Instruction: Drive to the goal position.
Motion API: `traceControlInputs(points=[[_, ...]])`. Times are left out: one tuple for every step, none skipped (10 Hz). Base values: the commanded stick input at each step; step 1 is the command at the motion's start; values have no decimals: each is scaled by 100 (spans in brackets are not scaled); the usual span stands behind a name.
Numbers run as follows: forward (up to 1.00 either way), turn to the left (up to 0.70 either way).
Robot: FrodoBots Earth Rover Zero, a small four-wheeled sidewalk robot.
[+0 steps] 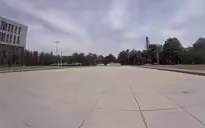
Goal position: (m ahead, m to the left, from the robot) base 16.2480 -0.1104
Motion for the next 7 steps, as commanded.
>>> traceControlInputs(points=[[100, -1], [100, 0], [100, 0], [100, 0], [100, 0], [100, 0], [100, 0]])
